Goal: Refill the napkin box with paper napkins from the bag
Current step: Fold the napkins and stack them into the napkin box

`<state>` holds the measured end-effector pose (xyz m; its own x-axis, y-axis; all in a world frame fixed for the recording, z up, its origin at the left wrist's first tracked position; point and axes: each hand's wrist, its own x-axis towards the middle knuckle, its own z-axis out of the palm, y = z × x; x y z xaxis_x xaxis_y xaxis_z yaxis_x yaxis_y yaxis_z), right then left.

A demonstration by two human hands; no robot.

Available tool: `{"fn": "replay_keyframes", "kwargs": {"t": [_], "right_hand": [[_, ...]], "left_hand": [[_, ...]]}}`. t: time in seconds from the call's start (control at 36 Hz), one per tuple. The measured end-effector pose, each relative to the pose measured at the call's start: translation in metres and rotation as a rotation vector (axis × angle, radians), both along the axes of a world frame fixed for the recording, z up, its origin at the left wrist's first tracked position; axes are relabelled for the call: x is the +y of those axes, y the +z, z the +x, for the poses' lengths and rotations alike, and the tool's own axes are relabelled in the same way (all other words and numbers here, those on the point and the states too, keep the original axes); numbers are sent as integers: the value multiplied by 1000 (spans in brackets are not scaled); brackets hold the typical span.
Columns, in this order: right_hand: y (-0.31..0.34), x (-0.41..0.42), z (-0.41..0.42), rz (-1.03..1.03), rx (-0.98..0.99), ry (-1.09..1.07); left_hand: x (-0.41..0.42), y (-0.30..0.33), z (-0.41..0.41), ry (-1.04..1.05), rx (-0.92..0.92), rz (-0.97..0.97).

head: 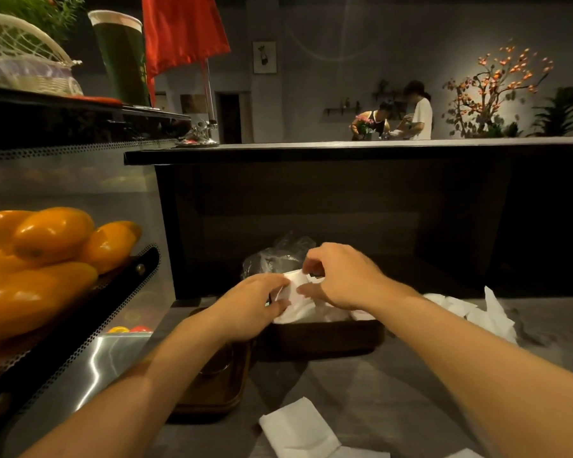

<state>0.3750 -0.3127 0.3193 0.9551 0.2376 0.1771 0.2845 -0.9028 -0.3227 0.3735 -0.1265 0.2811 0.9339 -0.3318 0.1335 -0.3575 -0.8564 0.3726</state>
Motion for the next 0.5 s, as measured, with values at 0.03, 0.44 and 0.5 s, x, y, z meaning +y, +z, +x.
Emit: {"fn": "replay_keyframes", "kwargs": {"t": [0.03,0.44,0.5], "right_hand": [[1,-5,-1,32,67,97],[-3,-1,3,-148,312,153],[-2,1,3,-165,323,153]], "left_hand": [[1,0,1,-4,6,2],[2,23,6,-5,255,59],[0,22,10,23,284,30]]}}
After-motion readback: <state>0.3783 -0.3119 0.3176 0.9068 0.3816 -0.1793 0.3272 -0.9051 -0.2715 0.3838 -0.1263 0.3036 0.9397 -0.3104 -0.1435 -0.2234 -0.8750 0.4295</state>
